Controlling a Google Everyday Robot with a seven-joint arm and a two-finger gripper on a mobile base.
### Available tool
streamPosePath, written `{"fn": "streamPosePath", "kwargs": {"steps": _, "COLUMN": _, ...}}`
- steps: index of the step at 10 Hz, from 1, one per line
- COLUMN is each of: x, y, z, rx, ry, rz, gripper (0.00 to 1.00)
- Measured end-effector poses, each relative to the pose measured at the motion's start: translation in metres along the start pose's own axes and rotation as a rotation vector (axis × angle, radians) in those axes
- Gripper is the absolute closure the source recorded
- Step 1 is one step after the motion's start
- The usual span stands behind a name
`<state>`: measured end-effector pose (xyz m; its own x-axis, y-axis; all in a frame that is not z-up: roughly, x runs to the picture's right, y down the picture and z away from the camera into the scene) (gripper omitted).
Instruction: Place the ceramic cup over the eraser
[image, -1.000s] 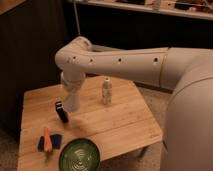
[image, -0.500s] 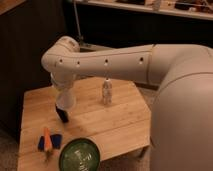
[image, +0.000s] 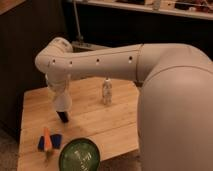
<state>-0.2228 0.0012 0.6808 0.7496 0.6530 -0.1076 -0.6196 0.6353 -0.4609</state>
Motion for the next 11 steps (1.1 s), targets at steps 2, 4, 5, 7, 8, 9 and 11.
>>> {"fn": "streamPosePath", "kwargs": {"steps": 2, "x": -0.003, "y": 0.002, "z": 0.012, "rx": 0.016, "ry": 0.006, "rz": 0.002, "gripper": 0.85}}
{"fn": "streamPosePath", "kwargs": {"steps": 4, "x": -0.004, "y": 0.003, "z": 0.021, "rx": 0.021, "ry": 0.013, "rz": 0.006, "gripper": 0.65}}
{"fn": "streamPosePath", "kwargs": {"steps": 5, "x": -0.005, "y": 0.003, "z": 0.025, "rx": 0.022, "ry": 0.020, "rz": 0.008, "gripper": 0.55}}
{"fn": "streamPosePath", "kwargs": {"steps": 7, "x": -0.005, "y": 0.005, "z": 0.031, "rx": 0.020, "ry": 0.034, "rz": 0.009, "gripper": 0.36}}
{"fn": "streamPosePath", "kwargs": {"steps": 8, "x": -0.005, "y": 0.006, "z": 0.035, "rx": 0.020, "ry": 0.043, "rz": 0.010, "gripper": 0.25}}
{"fn": "streamPosePath", "kwargs": {"steps": 9, "x": -0.004, "y": 0.006, "z": 0.037, "rx": 0.020, "ry": 0.050, "rz": 0.010, "gripper": 0.21}}
{"fn": "streamPosePath", "kwargs": {"steps": 11, "x": -0.002, "y": 0.007, "z": 0.044, "rx": 0.016, "ry": 0.066, "rz": 0.016, "gripper": 0.20}}
